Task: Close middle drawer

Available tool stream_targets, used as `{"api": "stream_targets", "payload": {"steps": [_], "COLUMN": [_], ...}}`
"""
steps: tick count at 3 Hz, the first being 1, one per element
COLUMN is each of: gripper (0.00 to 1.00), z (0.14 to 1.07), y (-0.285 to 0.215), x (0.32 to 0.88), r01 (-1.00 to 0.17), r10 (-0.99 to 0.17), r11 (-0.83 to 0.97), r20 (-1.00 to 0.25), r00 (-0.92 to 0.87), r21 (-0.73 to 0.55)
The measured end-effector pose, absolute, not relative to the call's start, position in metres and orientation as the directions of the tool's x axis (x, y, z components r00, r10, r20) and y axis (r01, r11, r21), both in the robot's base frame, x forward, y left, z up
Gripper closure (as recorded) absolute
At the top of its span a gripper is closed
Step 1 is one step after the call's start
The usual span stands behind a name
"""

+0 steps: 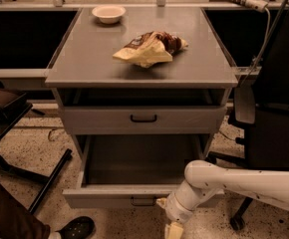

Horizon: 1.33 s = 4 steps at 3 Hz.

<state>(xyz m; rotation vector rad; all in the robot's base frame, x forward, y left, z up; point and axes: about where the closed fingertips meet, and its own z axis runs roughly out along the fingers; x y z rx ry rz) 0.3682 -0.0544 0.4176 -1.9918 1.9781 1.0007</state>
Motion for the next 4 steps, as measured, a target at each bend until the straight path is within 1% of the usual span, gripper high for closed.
{"api": "stream_targets", "payload": {"steps": [4], "gripper": [0.00], "z": [0.417], "y": [-0.057], "x": [0.382], "r01": [-0.940], "r10": [-0.829], "r11": [-0.114], "r20": [-0.552], "r00": [-0.088], "r21": [0.322]}}
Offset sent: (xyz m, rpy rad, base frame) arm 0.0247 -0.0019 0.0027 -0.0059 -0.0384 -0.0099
